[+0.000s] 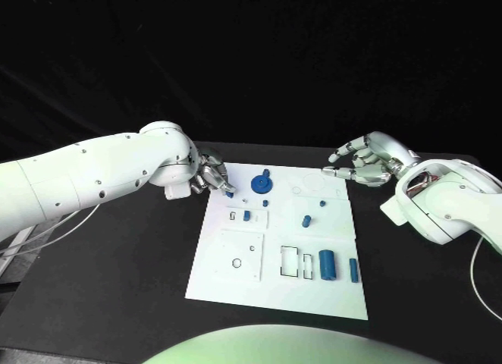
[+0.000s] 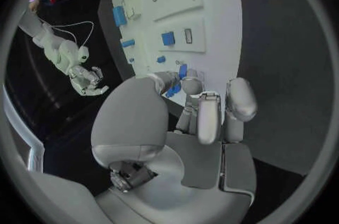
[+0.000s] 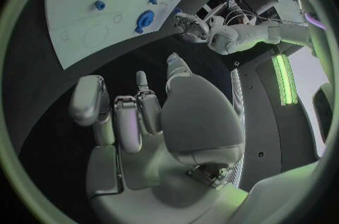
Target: Assemble the parts on the task board
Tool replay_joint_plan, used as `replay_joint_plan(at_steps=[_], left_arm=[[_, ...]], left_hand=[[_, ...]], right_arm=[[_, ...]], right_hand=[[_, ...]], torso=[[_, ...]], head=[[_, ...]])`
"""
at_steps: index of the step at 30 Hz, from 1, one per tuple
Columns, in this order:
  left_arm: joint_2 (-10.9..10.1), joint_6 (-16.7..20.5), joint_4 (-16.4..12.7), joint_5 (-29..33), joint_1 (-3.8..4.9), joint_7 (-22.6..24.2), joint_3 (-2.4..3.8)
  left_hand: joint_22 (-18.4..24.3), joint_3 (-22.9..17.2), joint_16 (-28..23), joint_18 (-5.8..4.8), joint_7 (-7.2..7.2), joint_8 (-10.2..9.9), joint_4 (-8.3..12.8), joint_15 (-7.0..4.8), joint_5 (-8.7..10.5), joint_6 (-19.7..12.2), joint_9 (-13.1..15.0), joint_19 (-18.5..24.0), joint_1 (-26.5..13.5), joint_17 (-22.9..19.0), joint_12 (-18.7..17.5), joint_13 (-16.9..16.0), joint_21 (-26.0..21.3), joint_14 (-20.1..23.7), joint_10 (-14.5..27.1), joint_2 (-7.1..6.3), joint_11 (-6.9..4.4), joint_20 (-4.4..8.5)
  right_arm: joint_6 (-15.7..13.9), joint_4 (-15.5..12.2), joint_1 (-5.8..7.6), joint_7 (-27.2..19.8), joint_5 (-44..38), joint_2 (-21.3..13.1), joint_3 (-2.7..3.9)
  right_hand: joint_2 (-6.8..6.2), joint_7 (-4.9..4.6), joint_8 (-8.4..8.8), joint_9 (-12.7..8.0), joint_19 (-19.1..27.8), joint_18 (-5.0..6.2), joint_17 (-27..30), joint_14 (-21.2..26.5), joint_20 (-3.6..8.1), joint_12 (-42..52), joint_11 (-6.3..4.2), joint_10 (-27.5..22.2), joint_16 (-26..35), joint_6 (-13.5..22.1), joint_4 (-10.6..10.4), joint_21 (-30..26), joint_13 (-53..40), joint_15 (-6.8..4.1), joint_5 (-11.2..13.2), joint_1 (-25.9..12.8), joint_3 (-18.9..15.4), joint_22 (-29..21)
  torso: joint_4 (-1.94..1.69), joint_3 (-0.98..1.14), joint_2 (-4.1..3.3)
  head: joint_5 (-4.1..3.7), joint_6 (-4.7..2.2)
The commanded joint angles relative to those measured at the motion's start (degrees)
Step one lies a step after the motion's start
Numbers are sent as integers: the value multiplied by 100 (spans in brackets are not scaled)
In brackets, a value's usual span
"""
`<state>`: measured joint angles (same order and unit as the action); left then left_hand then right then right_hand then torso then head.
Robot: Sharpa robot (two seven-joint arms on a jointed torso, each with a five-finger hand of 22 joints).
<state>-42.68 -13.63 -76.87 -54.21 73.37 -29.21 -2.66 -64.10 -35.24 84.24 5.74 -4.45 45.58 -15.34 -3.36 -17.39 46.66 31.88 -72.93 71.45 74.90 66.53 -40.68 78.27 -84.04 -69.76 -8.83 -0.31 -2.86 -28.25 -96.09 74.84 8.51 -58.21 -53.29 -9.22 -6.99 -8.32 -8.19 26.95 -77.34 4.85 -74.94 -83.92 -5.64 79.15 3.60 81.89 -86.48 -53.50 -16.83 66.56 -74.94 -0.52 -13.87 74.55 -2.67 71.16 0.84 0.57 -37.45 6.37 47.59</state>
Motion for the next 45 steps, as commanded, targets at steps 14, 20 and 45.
replay_joint_plan(at_steps=[14, 20, 45], left_arm=[[-192, 469, -607, -347, -214, 82, -48], [-197, 427, -664, -633, -278, 86, -58], [-213, 142, -748, -1029, -368, 52, -83]], left_hand=[[-210, -1393, 24, -56, 55, 51, 1221, -46, -50, 98, 259, -169, -224, 154, 111, -172, 130, -278, -179, -153, -25, 18], [-235, -1478, 24, -60, 64, 63, 1275, -52, -72, 132, 262, -184, -271, 156, 108, -171, 147, -279, -200, -201, -34, 25], [-322, -1627, 25, -76, 85, 91, 1354, -70, -154, 198, 282, -236, -372, 159, 106, -173, 196, -282, -267, -281, -55, 42]], right_arm=[[24, 14, -8, -36, -54, 14, 0], [27, 15, -12, -39, -54, 10, 0], [44, 16, -22, -56, -36, 17, 0]], right_hand=[[13, 10, -31, 7, -6, 74, -268, -352, 18, -27, -12, -9, 28, 10, 2, -43, -406, -12, -27, -31, -43, -5], [13, 10, -31, 7, -6, 74, -268, -352, 18, -27, -12, -9, 28, 10, 2, -43, -406, -12, -27, -31, -43, -5], [23, 11, -36, 9, -8, 75, -266, -352, 19, -29, -12, -10, 30, 11, 2, -48, -404, -13, -27, -36, -51, -5]], torso=[[9, -19, -11], [2, -8, -14], [4, -10, -8]], head=[[44, 21], [43, 37], [81, 69]])
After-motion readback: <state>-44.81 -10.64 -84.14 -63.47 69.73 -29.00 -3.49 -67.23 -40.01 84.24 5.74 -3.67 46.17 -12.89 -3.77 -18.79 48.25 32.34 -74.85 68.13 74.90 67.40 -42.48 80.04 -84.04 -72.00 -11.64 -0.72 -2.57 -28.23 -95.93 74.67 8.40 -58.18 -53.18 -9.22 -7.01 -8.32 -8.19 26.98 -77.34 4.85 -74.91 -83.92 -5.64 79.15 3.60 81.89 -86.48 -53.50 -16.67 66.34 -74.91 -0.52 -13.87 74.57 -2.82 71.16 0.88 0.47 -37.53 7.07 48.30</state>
